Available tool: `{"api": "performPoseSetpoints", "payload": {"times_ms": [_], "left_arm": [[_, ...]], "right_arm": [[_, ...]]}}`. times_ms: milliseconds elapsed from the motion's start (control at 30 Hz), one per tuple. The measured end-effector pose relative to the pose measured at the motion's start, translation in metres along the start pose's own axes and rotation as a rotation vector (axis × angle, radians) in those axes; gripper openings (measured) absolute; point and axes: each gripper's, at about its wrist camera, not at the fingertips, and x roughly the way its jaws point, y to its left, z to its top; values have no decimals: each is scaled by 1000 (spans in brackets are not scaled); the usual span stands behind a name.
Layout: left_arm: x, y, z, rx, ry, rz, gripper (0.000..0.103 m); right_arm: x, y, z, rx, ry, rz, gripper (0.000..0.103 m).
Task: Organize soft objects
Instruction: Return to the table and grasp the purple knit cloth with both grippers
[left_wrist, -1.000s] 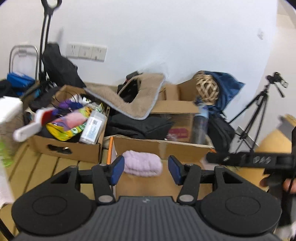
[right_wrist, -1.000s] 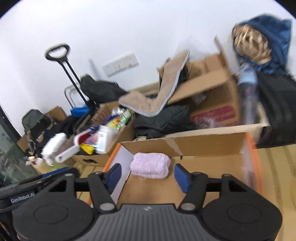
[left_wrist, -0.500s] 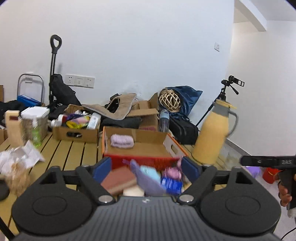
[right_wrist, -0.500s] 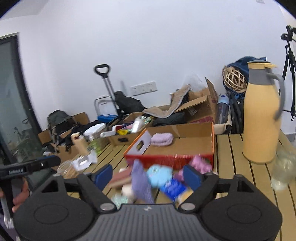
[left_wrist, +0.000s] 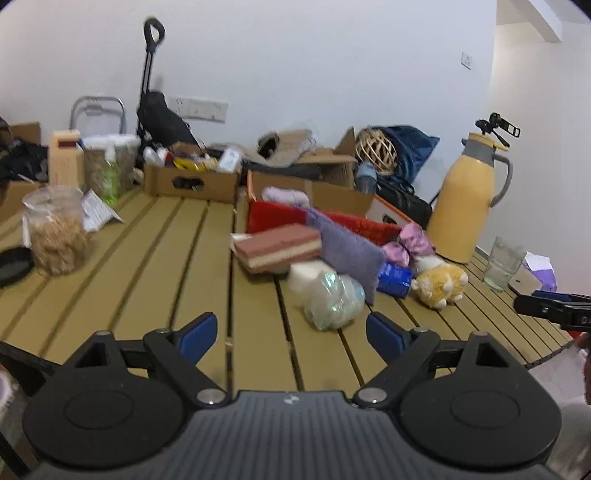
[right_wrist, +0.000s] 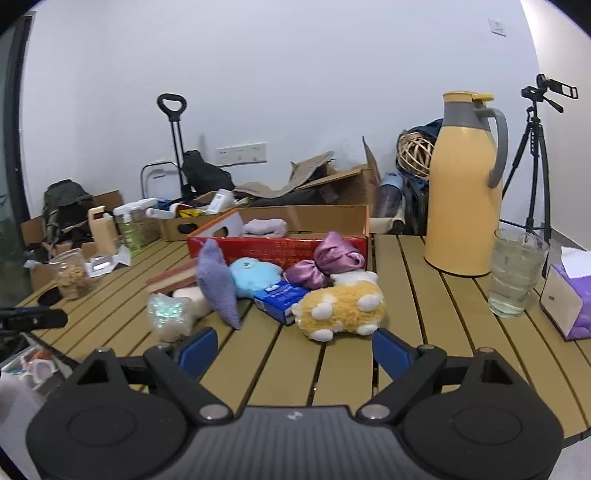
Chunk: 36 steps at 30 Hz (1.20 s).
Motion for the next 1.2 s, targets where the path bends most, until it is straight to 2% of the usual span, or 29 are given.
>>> {"api": "performPoseSetpoints", "payload": {"times_ms": [100, 200, 267, 333, 400, 500, 667, 833, 900, 967, 1000, 1033, 1133, 1200], "left_arm": [[18, -7, -3, 26, 19, -6, 89], [32, -15, -2, 39, 34, -34, 89], [43, -19, -1, 31, 47, -24, 88], [55, -20, 1, 24, 50, -10, 86], [67, -20, 3, 18, 56, -2, 80], [87, -15, 10, -6, 82, -30, 74], [116, -11, 25, -41, 84, -68, 74], [126, 7, 28, -123, 65, -93, 74], [125, 6, 28, -127, 53, -123, 74], [123, 3, 27, -108, 22, -143, 75], [123, 1, 27, -98, 11, -137, 75], [125, -1, 27, -94, 14, -131, 75], [133, 1, 27, -100, 44, -102, 75], [129, 5, 28, -121, 24, -97, 75]], "right_arm": [[15, 5, -3, -20, -12, -11, 90], [30, 5, -2, 1, -18, 8, 89], [42, 3, -1, 19, -8, 13, 87], [55, 0, -1, 34, 17, 20, 76], [68, -1, -2, 44, 43, 51, 68], [82, 7, -1, 28, 53, 110, 64], [111, 24, 9, -8, 37, 150, 58], [142, 45, 25, -30, 32, 226, 57], [159, 57, 29, -69, 32, 246, 55], [178, 66, 31, -77, 39, 246, 41], [184, 67, 31, -70, 42, 253, 26], [190, 67, 30, -61, 50, 261, 17], [181, 56, 30, -17, 45, 270, 11], [157, 51, 31, -93, -6, 263, 11]]}}
